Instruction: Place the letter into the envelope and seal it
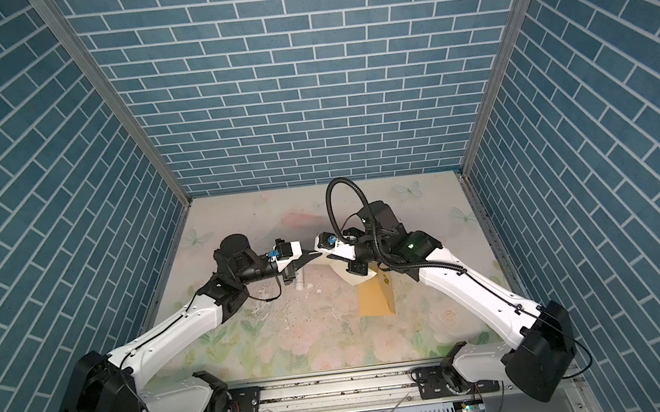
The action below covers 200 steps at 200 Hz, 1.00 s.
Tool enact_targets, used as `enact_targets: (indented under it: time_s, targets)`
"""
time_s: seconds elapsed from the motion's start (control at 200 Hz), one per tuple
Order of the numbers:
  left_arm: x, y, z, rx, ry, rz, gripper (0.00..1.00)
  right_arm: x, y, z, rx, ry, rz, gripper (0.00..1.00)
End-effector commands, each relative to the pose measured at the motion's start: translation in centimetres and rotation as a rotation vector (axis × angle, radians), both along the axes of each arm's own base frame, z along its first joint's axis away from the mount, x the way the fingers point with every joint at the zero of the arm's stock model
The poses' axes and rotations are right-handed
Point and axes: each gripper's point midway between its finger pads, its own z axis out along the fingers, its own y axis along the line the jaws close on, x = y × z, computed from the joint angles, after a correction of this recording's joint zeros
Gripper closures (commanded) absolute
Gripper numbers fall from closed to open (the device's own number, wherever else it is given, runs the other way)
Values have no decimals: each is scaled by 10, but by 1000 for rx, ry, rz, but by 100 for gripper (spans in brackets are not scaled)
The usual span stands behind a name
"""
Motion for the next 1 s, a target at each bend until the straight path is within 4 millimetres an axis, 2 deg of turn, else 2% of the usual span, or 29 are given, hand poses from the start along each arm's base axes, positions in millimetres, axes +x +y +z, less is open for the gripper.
enact_targets:
  time_s: [0.0, 0.08, 0.21, 0.305, 0.5, 0.665, 0.75, 0.815, 0.89, 0.985, 0.995]
  targets:
    - [6, 2, 9, -33, -54, 50, 100, 1, -7, -12, -21, 11, -50, 75]
    - [7, 3, 9, -29, -62, 59, 100, 3, -13, -16, -26, 12, -89, 68]
    - [9, 3, 7, -24, -64, 62, 100, 3, -19, -20, -19, 24, -137, 68]
    - [9, 2, 7, -25, -61, 64, 100, 3, -23, -22, -11, 40, -161, 73]
    - [9, 4, 7, -23, -68, 78, 100, 6, -28, -23, -10, 58, -216, 91]
    - [11, 4, 12, -37, -81, 82, 100, 9, -29, -23, -9, 75, -245, 100]
    - [11, 5, 14, -43, -92, 94, 100, 10, -30, -22, 1, 85, -258, 100]
    - [12, 6, 15, -49, -99, 103, 100, 12, -31, -22, 7, 92, -278, 90]
    - [12, 8, 19, -56, -110, 112, 100, 14, -34, -25, 3, 100, -304, 83]
    - [13, 10, 22, -58, -123, 127, 100, 15, -41, -29, -8, 105, -336, 83]
    - [12, 10, 16, -49, -111, 128, 100, 15, -41, -29, -7, 104, -338, 83]
